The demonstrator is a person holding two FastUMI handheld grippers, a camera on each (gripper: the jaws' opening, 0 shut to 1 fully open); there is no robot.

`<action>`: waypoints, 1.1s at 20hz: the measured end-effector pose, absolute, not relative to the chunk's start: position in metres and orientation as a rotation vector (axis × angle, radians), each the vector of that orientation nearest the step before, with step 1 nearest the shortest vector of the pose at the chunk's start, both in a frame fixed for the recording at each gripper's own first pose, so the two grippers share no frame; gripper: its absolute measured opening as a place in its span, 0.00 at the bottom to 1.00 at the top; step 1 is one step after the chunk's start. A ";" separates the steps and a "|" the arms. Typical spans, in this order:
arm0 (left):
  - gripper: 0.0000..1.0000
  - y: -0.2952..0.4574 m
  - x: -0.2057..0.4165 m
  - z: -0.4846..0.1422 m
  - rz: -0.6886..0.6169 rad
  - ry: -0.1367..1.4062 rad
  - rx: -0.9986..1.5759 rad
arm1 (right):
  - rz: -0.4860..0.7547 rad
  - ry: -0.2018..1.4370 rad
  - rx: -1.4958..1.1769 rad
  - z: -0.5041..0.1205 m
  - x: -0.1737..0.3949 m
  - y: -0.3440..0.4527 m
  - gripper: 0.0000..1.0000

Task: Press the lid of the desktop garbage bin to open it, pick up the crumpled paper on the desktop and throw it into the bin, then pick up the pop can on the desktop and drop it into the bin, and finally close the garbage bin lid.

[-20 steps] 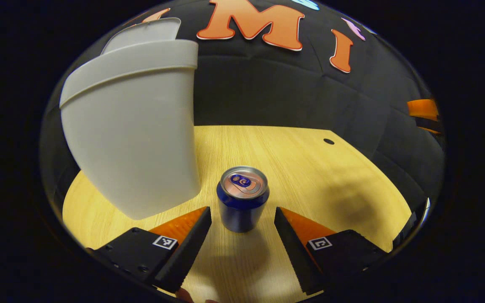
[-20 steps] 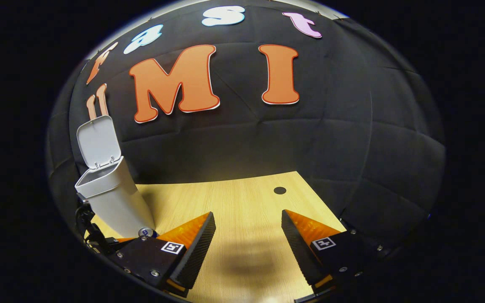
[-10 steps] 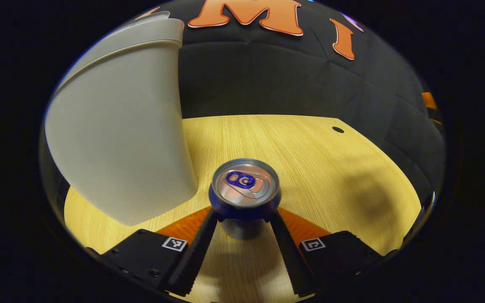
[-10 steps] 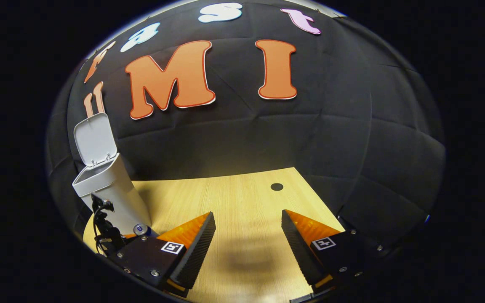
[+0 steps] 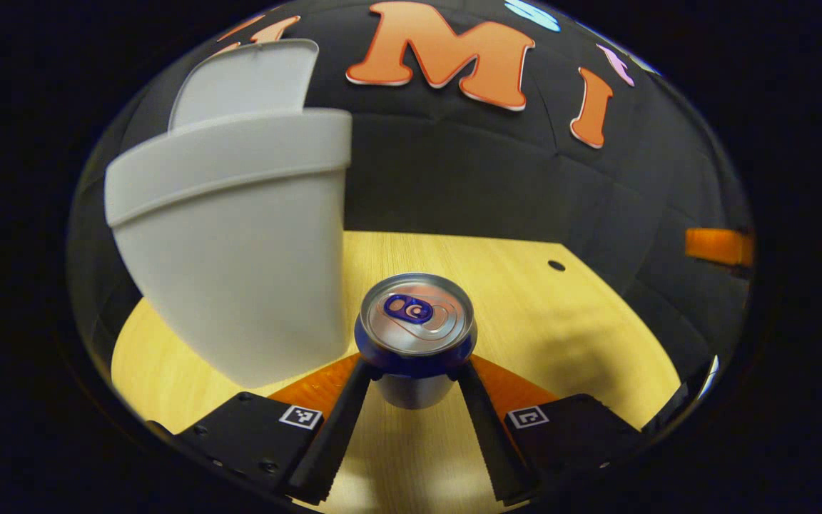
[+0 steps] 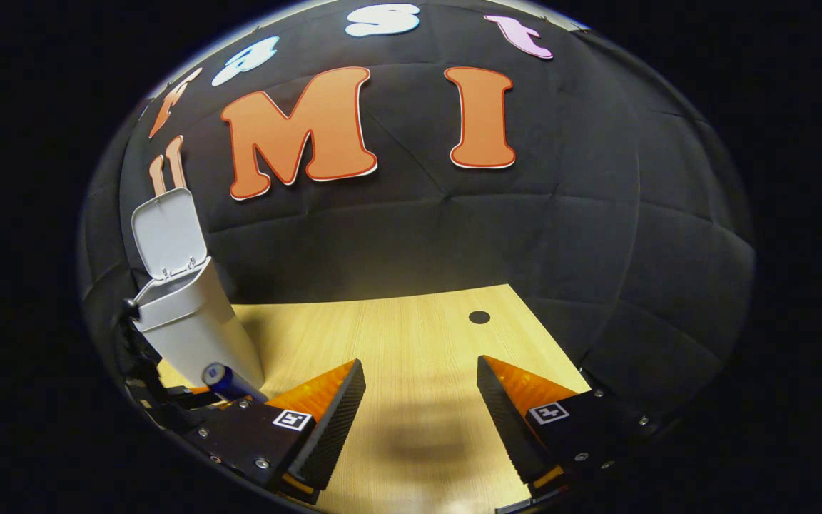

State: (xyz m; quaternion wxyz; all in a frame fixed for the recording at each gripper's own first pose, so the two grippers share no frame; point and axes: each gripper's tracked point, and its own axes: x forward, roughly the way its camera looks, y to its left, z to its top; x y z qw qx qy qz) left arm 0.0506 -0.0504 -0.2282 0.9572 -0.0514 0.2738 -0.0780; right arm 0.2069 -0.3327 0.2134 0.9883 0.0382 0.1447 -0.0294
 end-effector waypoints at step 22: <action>0.81 0.140 0.152 -0.072 0.168 0.445 -0.134 | 0.024 0.178 0.180 0.249 0.208 -0.298 0.94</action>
